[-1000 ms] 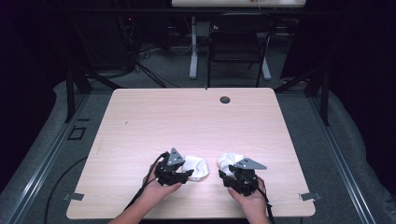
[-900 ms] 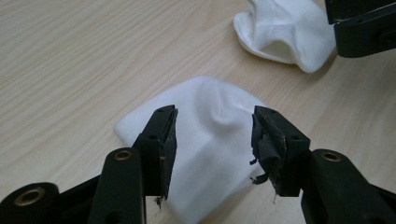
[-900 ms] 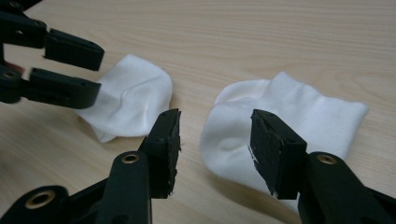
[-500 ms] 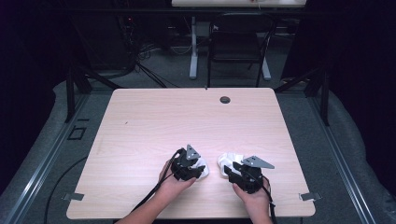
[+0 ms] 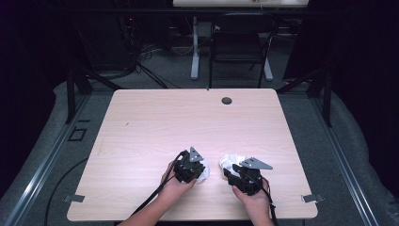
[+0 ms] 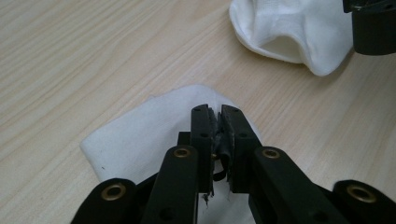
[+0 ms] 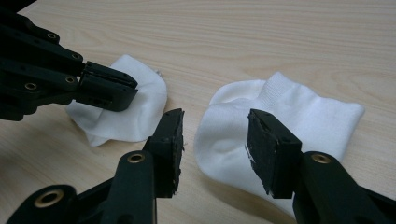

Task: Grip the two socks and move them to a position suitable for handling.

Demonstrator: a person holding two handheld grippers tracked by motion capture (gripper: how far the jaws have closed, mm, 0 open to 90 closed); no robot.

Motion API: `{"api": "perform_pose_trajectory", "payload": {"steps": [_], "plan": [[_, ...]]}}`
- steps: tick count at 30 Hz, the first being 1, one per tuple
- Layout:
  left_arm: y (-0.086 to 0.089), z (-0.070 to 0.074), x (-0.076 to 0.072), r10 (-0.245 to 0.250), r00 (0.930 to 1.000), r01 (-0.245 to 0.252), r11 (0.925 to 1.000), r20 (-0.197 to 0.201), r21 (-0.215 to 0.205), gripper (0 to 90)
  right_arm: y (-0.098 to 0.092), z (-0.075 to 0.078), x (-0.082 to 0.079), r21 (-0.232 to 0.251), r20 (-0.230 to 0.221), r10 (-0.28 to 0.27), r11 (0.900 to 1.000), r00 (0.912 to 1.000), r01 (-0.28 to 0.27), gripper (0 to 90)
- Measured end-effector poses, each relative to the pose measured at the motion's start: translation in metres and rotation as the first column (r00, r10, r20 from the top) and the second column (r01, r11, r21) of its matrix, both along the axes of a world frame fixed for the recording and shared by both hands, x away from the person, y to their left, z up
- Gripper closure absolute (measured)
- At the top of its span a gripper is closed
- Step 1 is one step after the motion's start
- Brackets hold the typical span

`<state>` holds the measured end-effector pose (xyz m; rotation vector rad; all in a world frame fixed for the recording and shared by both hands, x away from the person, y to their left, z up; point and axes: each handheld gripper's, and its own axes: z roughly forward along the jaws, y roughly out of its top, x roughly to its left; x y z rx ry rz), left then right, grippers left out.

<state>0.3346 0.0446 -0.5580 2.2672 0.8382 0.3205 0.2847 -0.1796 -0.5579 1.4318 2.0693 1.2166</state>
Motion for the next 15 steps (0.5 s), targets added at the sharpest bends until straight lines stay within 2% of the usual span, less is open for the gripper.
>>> {"api": "perform_pose_trajectory", "payload": {"steps": [3, 6, 9, 10, 11, 14, 15], "plan": [[0.003, 0.003, -0.001, -0.007, 1.0000, 0.007, 0.9999, 0.002, -0.013, 86.4, 0.002, 0.000, 0.000, -0.010, 0.002, 0.005, 1.000, 1.0000, -0.005, 55.8], [0.007, 0.008, -0.001, -0.001, 1.0000, 0.001, 0.9986, -0.007, -0.054, 86.7, 0.004, 0.000, 0.000, -0.020, 0.010, 0.006, 1.000, 0.9999, -0.006, 56.3], [0.014, 0.016, -0.003, 0.002, 1.0000, -0.002, 0.9964, -0.002, -0.085, 86.9, 0.007, 0.001, -0.001, -0.049, 0.028, 0.021, 0.999, 0.9994, -0.019, 66.9], [0.019, 0.021, -0.003, 0.001, 1.0000, -0.002, 0.9942, -0.006, -0.108, 87.0, 0.011, 0.003, -0.001, -0.054, 0.024, 0.040, 0.998, 0.9989, -0.039, 71.9], [0.019, 0.021, -0.003, 0.001, 1.0000, -0.002, 0.9942, -0.006, -0.108, 87.0, 0.011, 0.003, -0.001, -0.054, 0.024, 0.040, 0.998, 0.9989, -0.039, 71.9], [0.028, 0.026, -0.004, 0.010, 0.9999, -0.012, 0.9879, -0.013, -0.155, 87.0, 0.020, 0.003, 0.001, -0.041, 0.014, 0.081, 0.996, 0.9966, -0.081, 79.3], [0.031, 0.028, -0.005, 0.013, 0.9998, -0.016, 0.9863, -0.018, -0.164, 87.0, 0.028, 0.003, 0.002, -0.044, 0.007, 0.117, 0.992, 0.9931, -0.116, 83.4]]}}
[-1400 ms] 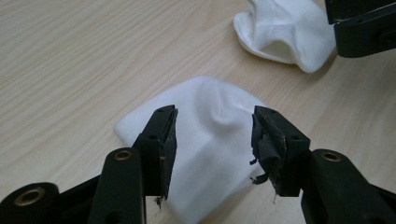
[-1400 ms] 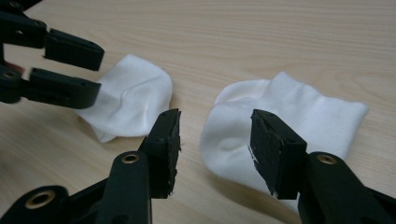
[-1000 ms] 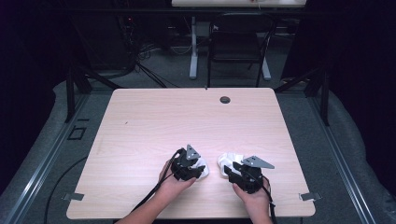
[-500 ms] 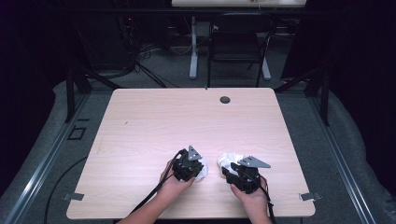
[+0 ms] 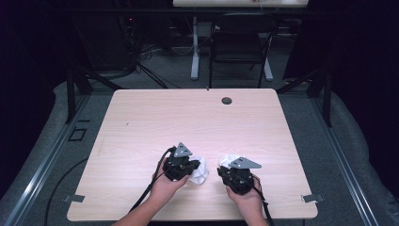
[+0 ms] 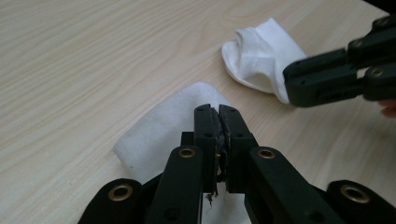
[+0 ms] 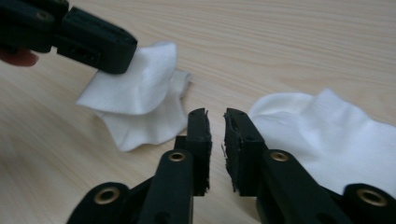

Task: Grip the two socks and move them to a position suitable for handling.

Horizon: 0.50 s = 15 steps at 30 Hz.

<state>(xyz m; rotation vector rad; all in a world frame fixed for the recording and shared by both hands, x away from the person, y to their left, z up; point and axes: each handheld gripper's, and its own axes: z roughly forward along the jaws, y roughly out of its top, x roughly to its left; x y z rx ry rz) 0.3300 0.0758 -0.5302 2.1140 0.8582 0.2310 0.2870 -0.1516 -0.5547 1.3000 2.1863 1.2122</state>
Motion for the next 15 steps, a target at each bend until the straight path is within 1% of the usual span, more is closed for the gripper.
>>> {"api": "perform_pose_trajectory", "payload": {"steps": [1, 2, 3, 4, 5, 6, 8, 9, 10, 11, 12, 15], "plan": [[0.003, 0.001, 0.000, 0.009, 1.0000, -0.009, 0.9998, 0.000, -0.019, 87.0, 0.000, 0.000, 0.000, 0.000, 0.000, 0.000, 1.000, 1.0000, 0.000, 83.4], [0.007, 0.001, 0.001, 0.013, 0.9999, -0.013, 0.9994, -0.008, -0.032, 87.0, 0.005, 0.000, 0.001, -0.012, -0.003, 0.019, 1.000, 0.9998, -0.019, 85.3], [0.015, 0.001, 0.002, 0.024, 0.9994, -0.025, 0.9982, -0.024, -0.054, 87.0, 0.016, 0.000, 0.004, -0.038, 0.001, 0.048, 0.998, 0.9989, -0.048, 87.8], [0.015, 0.001, 0.002, 0.024, 0.9994, -0.025, 0.9982, -0.024, -0.054, 87.0, 0.016, 0.000, 0.004, -0.038, 0.001, 0.048, 0.998, 0.9989, -0.048, 87.8], [0.018, 0.000, 0.003, 0.032, 0.9990, -0.034, 0.9974, -0.032, -0.063, 87.0, 0.027, -0.002, 0.009, -0.060, -0.007, 0.076, 0.995, 0.9971, -0.077, 89.3], [0.022, 0.000, 0.004, 0.036, 0.9987, -0.039, 0.9964, -0.037, -0.075, 87.0, 0.032, -0.002, 0.012, -0.073, -0.017, 0.091, 0.993, 0.9958, -0.092, 89.4], [0.028, -0.002, 0.005, 0.047, 0.9977, -0.052, 0.9930, -0.050, -0.106, 87.0, 0.041, -0.007, 0.017, -0.082, -0.023, 0.104, 0.991, 0.9943, -0.105, 89.3], [0.030, -0.002, 0.006, 0.053, 0.9968, -0.060, 0.9918, -0.060, -0.113, 87.0, 0.041, -0.007, 0.017, -0.082, -0.023, 0.104, 0.991, 0.9943, -0.105, 89.3], [0.033, -0.003, 0.007, 0.054, 0.9966, -0.061, 0.9913, -0.062, -0.116, 87.0, 0.045, -0.010, 0.020, -0.082, -0.034, 0.108, 0.991, 0.9936, -0.110, 89.3], [0.037, -0.002, 0.007, 0.059, 0.9965, -0.066, 0.9911, -0.059, -0.116, 86.9, 0.050, -0.017, 0.024, -0.091, -0.052, 0.109, 0.989, 0.9927, -0.114, 89.1], [0.037, -0.002, 0.007, 0.059, 0.9965, -0.066, 0.9911, -0.059, -0.116, 86.9, 0.050, -0.017, 0.024, -0.091, -0.052, 0.109, 0.989, 0.9927, -0.114, 89.1], [0.045, -0.003, 0.006, 0.068, 0.9967, -0.072, 0.9922, -0.046, -0.102, 86.7, 0.052, -0.026, 0.027, -0.116, -0.081, 0.098, 0.987, 0.9919, -0.107, 89.6]]}}
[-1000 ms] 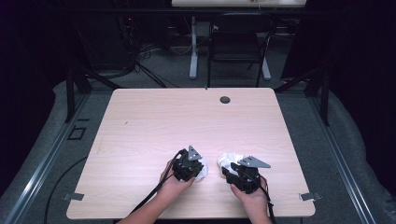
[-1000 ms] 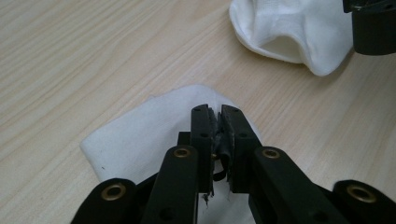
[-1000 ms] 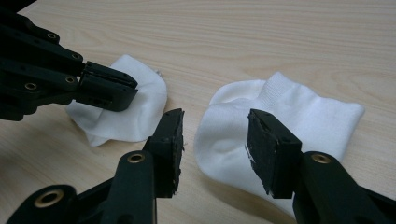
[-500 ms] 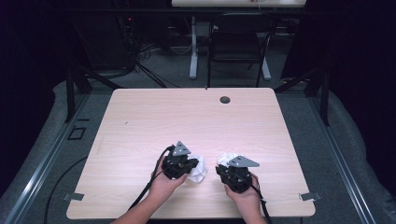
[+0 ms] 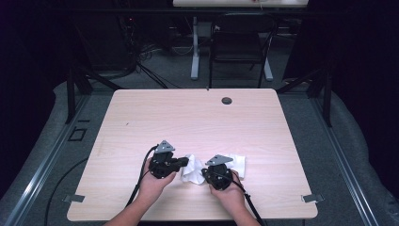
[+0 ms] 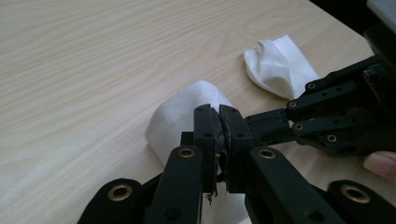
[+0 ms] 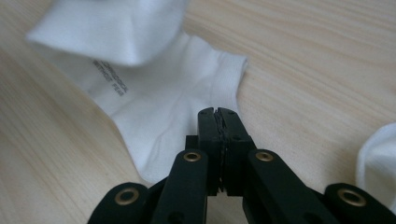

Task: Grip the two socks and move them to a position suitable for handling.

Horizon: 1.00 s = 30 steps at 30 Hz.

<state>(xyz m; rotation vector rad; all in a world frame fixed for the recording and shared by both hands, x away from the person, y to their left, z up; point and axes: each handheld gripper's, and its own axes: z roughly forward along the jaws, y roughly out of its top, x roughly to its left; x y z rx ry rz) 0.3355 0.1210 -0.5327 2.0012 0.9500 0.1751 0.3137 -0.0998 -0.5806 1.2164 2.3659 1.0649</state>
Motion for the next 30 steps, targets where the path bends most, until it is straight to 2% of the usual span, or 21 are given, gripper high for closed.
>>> {"api": "perform_pose_trajectory", "payload": {"steps": [2, 3, 5, 6, 7, 9, 10, 11, 12, 13, 15, 17, 18, 20, 22, 24, 26, 27, 30], "plan": [[0.013, -0.002, -0.003, 0.017, 0.9999, -0.017, 0.9997, 0.001, 0.020, 86.0, -0.003, 0.000, 0.000, 0.006, -0.012, 0.009, 1.000, 0.9999, -0.009, 89.6], [0.013, -0.002, -0.003, 0.017, 0.9999, -0.017, 0.9997, 0.001, 0.020, 85.8, -0.003, 0.000, 0.000, 0.006, -0.012, 0.009, 1.000, 0.9999, -0.009, 89.6], [0.023, -0.005, -0.005, 0.034, 0.9994, -0.034, 0.9980, 0.008, 0.053, 85.4, -0.004, 0.000, -0.002, -0.006, 0.002, 0.015, 1.000, 0.9999, -0.015, 89.6], [0.035, -0.009, -0.005, 0.053, 0.9985, -0.052, 0.9959, -0.011, 0.075, 82.2, -0.004, 0.001, -0.005, -0.014, 0.002, 0.017, 1.000, 0.9999, -0.017, 89.6], [0.035, -0.009, -0.005, 0.053, 0.9985, -0.052, 0.9959, -0.011, 0.075, 80.0, -0.004, 0.001, -0.005, -0.014, 0.002, 0.017, 1.000, 0.9999, -0.017, 89.6], [0.048, -0.013, -0.005, 0.088, 0.9958, -0.085, 0.9919, -0.026, 0.094, 78.5, -0.005, 0.001, -0.006, -0.024, 0.000, 0.027, 0.999, 0.9996, -0.027, 89.5], [0.062, -0.014, -0.005, 0.125, 0.9914, -0.121, 0.9892, -0.039, 0.082, 74.1, -0.005, 0.001, -0.007, -0.020, -0.002, 0.026, 0.999, 0.9997, -0.026, 89.3], [0.062, -0.014, -0.005, 0.125, 0.9914, -0.121, 0.9892, -0.039, 0.082, 73.0, -0.005, 0.001, -0.007, -0.020, -0.002, 0.026, 0.999, 0.9997, -0.026, 89.2], [0.070, -0.012, -0.006, 0.153, 0.9879, -0.151, 0.9872, -0.027, 0.051, 72.7, -0.005, 0.001, -0.007, -0.017, -0.003, 0.024, 1.000, 0.9997, -0.024, 88.9], [0.070, -0.012, -0.006, 0.153, 0.9879, -0.151, 0.9872, -0.027, 0.051, 72.4, -0.005, 0.001, -0.007, -0.017, -0.003, 0.024, 1.000, 0.9997, -0.024, 88.9], [0.070, -0.007, -0.008, 0.150, 0.9887, -0.150, 0.9885, -0.008, 0.023, 72.1, -0.005, 0.002, -0.006, -0.019, -0.008, 0.026, 0.999, 0.9996, -0.026, 88.5], [0.062, -0.001, -0.010, 0.106, 0.9943, -0.106, 0.9942, 0.007, 0.018, 70.1, -0.003, 0.001, -0.006, -0.016, -0.001, 0.025, 1.000, 0.9997, -0.025, 88.4], [0.052, 0.004, -0.013, 0.065, 0.9969, -0.067, 0.9970, 0.045, 0.039, 69.2, -0.003, 0.001, -0.007, -0.013, 0.002, 0.023, 1.000, 0.9997, -0.023, 88.3], [0.047, 0.005, -0.014, 0.050, 0.9972, -0.052, 0.9977, 0.055, 0.042, 68.6, -0.003, 0.001, -0.007, -0.013, 0.002, 0.022, 1.000, 0.9997, -0.022, 88.3], [0.039, 0.003, -0.014, 0.029, 0.9980, -0.033, 0.9967, 0.057, 0.075, 67.5, -0.004, 0.001, -0.007, -0.014, 0.000, 0.025, 1.000, 0.9997, -0.025, 88.2], [0.037, -0.004, -0.011, 0.029, 0.9984, -0.035, 0.9920, 0.048, 0.122, 67.3, -0.004, 0.001, -0.007, -0.012, -0.001, 0.025, 1.000, 0.9997, -0.025, 88.2], [0.043, -0.018, -0.006, 0.052, 0.9986, -0.053, 0.9855, 0.010, 0.161, 66.0, -0.004, 0.001, -0.007, -0.012, 0.000, 0.027, 1.000, 0.9996, -0.027, 87.9], [0.043, -0.018, -0.006, 0.052, 0.9986, -0.053, 0.9855, 0.010, 0.161, 65.5, -0.004, 0.001, -0.007, -0.012, 0.000, 0.027, 1.000, 0.9996, -0.027, 87.9], [0.051, -0.030, -0.007, 0.074, 0.9970, -0.069, 0.9809, -0.021, 0.182, 63.7, -0.004, 0.001, -0.007, -0.012, -0.001, 0.029, 1.000, 0.9996, -0.029, 87.8]]}}
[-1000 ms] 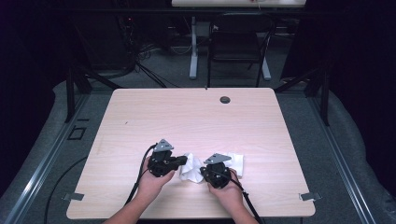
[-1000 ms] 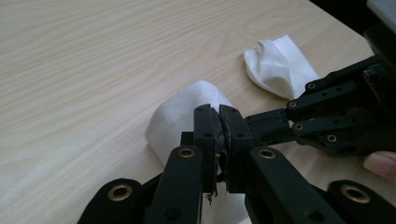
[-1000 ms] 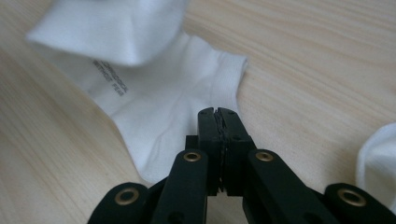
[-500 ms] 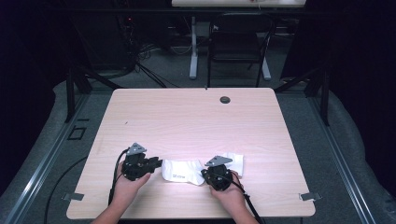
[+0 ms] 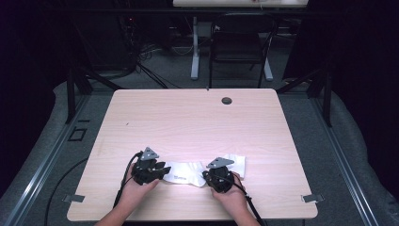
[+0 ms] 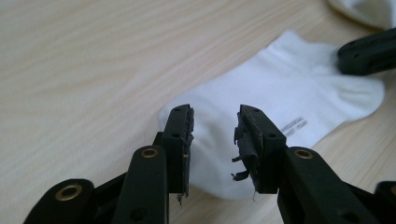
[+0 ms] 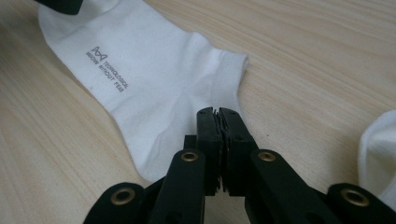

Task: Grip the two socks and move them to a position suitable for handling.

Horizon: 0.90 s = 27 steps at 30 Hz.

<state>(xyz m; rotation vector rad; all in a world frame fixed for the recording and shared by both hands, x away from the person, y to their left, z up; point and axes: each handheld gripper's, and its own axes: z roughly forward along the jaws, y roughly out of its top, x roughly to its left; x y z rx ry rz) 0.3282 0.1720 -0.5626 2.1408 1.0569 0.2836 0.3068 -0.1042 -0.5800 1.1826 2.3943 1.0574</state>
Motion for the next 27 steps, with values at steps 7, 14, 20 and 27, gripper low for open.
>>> {"api": "perform_pose_trajectory", "payload": {"steps": [7, 14, 20, 27], "plan": [[0.010, -0.011, -0.005, -0.018, 0.9998, 0.018, 0.9990, 0.002, 0.042, 57.5, 0.000, 0.000, 0.000, 0.004, -0.003, -0.003, 1.000, 1.0000, 0.003, 87.8], [0.009, -0.013, -0.010, -0.040, 0.9973, 0.035, 0.9953, 0.062, 0.091, 63.8, -0.001, -0.001, 0.000, 0.012, -0.001, 0.001, 1.000, 1.0000, -0.001, 87.6], [0.002, -0.007, -0.011, -0.059, 0.9932, 0.053, 0.9962, 0.100, 0.070, 63.4, -0.001, -0.001, 0.000, 0.011, 0.000, 0.000, 1.000, 1.0000, 0.000, 87.5], [-0.001, -0.015, -0.006, -0.060, 0.9955, 0.054, 0.9956, 0.073, 0.077, 73.2, -0.001, -0.001, 0.000, 0.012, 0.000, 0.001, 1.000, 1.0000, -0.001, 87.5]]}}
